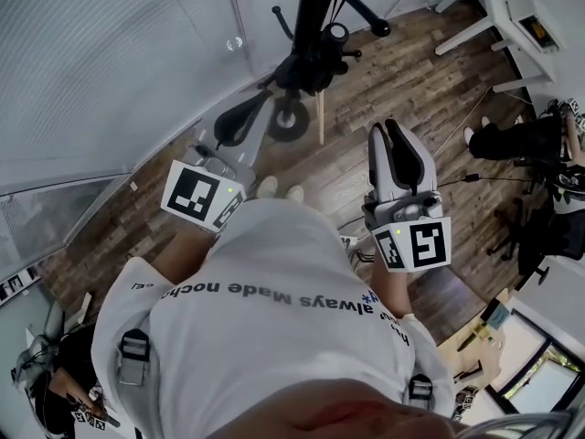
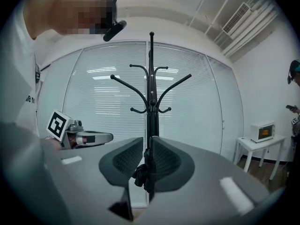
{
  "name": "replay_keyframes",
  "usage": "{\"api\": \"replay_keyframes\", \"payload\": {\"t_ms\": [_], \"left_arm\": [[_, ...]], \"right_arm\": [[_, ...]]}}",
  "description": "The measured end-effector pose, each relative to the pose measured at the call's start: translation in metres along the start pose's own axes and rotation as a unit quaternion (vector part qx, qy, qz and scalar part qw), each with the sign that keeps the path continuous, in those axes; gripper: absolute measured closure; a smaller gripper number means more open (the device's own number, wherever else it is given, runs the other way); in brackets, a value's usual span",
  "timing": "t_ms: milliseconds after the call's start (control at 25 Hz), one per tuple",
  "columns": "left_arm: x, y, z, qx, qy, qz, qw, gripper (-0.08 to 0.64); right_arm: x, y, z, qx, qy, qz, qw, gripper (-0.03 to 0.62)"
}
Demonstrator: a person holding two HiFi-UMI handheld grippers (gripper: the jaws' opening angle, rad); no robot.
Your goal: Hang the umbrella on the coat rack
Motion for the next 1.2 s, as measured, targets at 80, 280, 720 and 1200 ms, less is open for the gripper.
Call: {"api": "replay_keyframes", "payload": {"t_ms": [80,280,720,1200], "left_arm": [[-0.002,0.000,-0.001,0.000,0.001,-0.003,1.0000,0.558],[-0.008,0.000,-0.004,0.000,0.002,-0.011,0.9999,0.558],[-0.006,0.006,-0.007,0.007,0.002,-0.012,0.9999,0.560],[-0.010,0.007,-0.007,0.009,0.001,-0.015,0.9998,0.558]], "right_arm": [[0.001,0.004,-0.003,0.001,-0.002,-0.004,1.000,0.528],[0.003,0.010,-0.007,0.005,0.001,-0.015,1.000,0.535],[0.006,0.009,-0.012,0.009,-0.008,-0.024,1.000,0.540],[0.003,0.016,-0.017,0.009,-0.015,-0.035,0.999,0.541]]}}
Point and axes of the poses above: the fingertips, and each gripper's own axes: y backward along the fingers, x to its left, z out of its top, the point moved 5 cm from there along y, backward along the fingers, and after that the axes turned 13 degrees about z, right-handed, at the moved point
